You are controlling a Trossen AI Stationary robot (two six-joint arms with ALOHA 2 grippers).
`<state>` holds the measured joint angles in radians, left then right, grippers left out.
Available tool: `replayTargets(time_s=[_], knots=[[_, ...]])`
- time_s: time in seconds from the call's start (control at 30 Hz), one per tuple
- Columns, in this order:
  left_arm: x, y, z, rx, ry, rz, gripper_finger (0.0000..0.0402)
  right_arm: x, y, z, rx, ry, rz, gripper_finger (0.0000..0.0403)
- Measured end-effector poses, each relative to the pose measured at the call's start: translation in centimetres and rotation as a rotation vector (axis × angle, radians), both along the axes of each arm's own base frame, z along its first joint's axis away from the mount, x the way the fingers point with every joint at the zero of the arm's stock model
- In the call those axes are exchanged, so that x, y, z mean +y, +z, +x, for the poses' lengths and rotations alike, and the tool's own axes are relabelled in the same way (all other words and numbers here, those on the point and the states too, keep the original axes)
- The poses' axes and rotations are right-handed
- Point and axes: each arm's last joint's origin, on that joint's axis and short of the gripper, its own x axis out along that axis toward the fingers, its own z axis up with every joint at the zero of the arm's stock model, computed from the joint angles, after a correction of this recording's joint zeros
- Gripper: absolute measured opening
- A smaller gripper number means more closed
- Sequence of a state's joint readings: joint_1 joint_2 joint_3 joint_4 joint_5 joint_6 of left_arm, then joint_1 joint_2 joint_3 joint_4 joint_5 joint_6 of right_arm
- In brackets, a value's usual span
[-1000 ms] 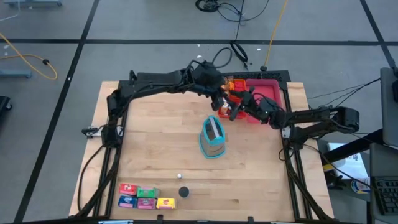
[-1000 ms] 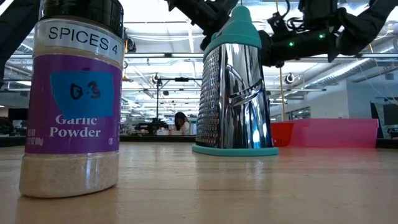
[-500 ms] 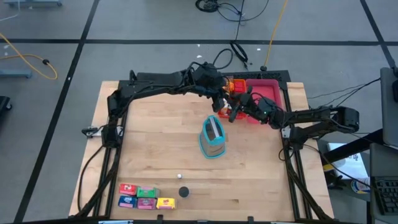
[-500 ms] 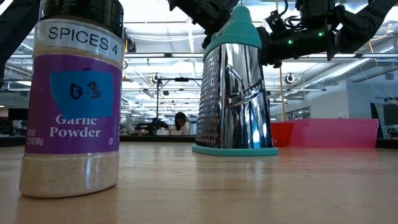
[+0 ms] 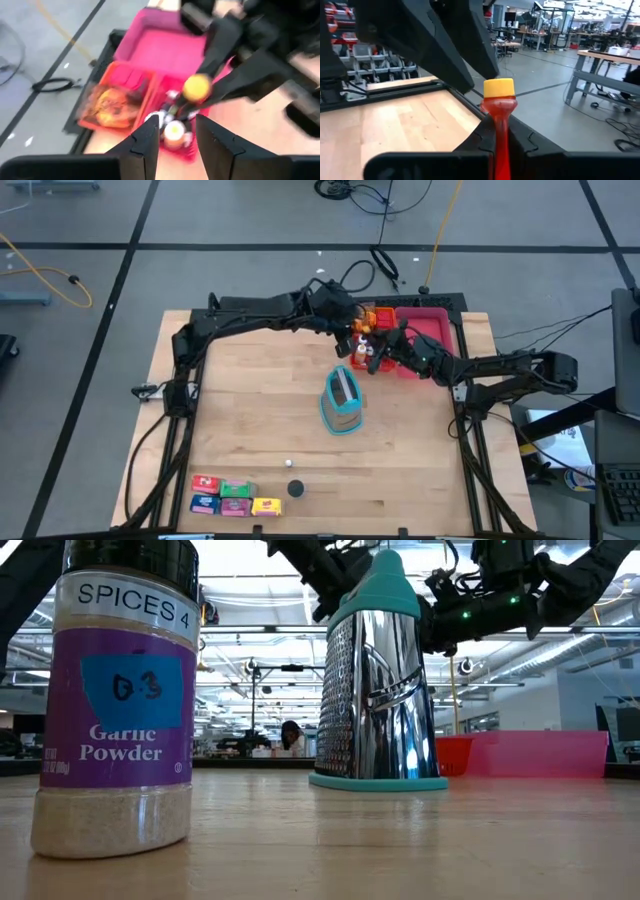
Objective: Pick & Place Kitchen Items
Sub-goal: Put the small yellow orange food coloring bottle into the red bin
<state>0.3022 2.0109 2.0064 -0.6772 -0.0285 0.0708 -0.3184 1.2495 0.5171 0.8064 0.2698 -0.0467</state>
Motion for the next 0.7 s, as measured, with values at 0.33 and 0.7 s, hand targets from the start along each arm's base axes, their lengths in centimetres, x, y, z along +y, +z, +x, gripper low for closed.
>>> replayTargets(time_s=[0.33, 0.7], knots=[[0.4, 0.6, -3.0, 0.16, 0.041, -0.043, 0.0127, -1.0, -0.4, -0.5, 0.049, -0.04, 0.019, 0.0003], [-0.3, 1.2, -4.9, 0.274, 0.048, -0.073, 0.0127, -0.4, 0.3, -3.5, -0.027, -0.058, -0.001, 0.0016]])
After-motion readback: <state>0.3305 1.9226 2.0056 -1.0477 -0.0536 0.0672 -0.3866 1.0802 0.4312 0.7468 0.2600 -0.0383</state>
